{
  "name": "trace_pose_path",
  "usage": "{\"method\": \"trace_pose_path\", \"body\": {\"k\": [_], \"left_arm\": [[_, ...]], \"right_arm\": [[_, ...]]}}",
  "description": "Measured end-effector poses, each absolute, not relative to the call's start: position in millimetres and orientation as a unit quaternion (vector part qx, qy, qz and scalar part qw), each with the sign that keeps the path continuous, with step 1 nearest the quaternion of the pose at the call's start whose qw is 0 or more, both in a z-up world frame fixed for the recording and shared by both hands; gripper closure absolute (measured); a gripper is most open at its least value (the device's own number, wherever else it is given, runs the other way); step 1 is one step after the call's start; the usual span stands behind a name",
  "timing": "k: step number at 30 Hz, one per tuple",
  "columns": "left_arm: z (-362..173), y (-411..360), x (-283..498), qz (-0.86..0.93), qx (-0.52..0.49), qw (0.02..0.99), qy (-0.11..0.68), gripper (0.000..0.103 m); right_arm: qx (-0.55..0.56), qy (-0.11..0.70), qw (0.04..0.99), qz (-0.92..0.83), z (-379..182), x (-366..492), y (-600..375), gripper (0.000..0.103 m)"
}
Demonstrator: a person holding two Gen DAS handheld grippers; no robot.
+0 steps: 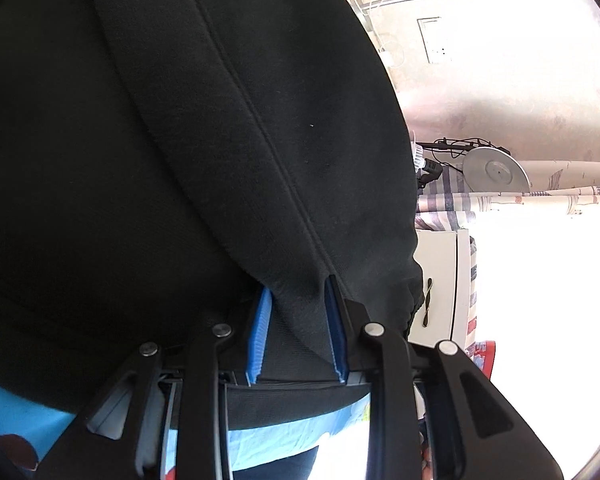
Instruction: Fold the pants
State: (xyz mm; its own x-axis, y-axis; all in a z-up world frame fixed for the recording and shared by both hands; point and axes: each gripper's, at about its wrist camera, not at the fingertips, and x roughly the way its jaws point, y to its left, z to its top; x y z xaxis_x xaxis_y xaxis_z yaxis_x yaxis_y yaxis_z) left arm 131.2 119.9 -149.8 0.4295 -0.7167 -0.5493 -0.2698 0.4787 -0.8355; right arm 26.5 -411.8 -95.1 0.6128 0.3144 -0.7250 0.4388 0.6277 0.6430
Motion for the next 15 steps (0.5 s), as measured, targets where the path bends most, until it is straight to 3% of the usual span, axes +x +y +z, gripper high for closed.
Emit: {"method": "trace_pose_path", "body": {"k": [1, 2, 3, 15], "left_arm": [[-149, 118, 133, -0.168, -0.483, 0.692, 0.510, 0.079], [-148, 115, 135, -0.169, -0.477, 0.694, 0.513, 0.095], [-147, 116, 136, -0.167, -0.469, 0.699, 0.514, 0.097], [-78, 113, 160, -0.211, -0.437, 0.734, 0.476, 0.097]], "right_arm": [[0.432, 0.437, 0.788, -0.039, -94, 26, -413, 0.024], [0.435, 0.436, 0.787, -0.037, -94, 25, -414, 0.024], [0.441, 0.436, 0.783, -0.034, -94, 24, -415, 0.024], [0.522, 0.442, 0.730, 0.018, -105, 30, -394, 0.032]]}}
